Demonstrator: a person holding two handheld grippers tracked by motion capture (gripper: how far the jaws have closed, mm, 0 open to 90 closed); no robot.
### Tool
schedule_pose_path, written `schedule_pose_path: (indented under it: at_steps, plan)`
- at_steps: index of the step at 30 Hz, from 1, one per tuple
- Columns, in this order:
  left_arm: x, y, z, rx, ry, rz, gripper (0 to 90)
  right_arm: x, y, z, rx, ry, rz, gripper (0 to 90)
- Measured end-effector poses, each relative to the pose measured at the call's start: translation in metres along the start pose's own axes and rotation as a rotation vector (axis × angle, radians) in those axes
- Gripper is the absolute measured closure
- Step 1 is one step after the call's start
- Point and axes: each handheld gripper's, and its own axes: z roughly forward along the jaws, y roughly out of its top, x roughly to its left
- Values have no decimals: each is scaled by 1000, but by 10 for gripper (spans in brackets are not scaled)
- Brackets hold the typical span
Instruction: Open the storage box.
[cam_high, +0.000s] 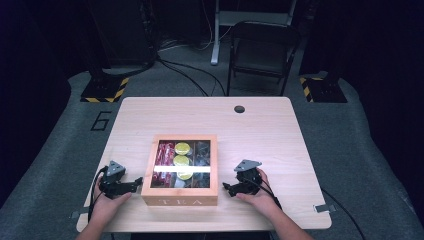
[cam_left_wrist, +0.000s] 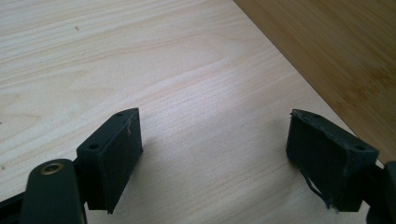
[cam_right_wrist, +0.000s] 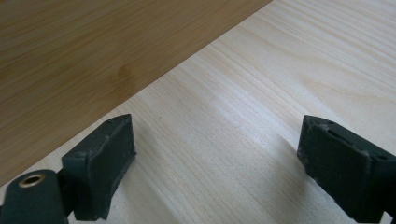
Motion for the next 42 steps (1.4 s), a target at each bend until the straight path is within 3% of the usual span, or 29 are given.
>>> schedule_pose_path:
  at_steps: [27, 35, 38, 39, 42]
  plan:
    - [0, -1, -2, 12, -7, 1, 187, 1, 0, 0, -4, -9, 8, 118]
    - [0, -1, -2, 10, -11, -1, 188, -3, 2, -4, 11, -1, 6, 213]
    - [0, -1, -3, 10, -11, 2, 192, -4, 4, -7, 34, 9, 15, 294]
    - [0, -2, -2, -3, -4, 1, 199, -4, 4, -8, 36, 20, 37, 326]
    - [0, 0, -5, 19, -16, 5, 257, -5, 5, -12, 35, 28, 44, 347]
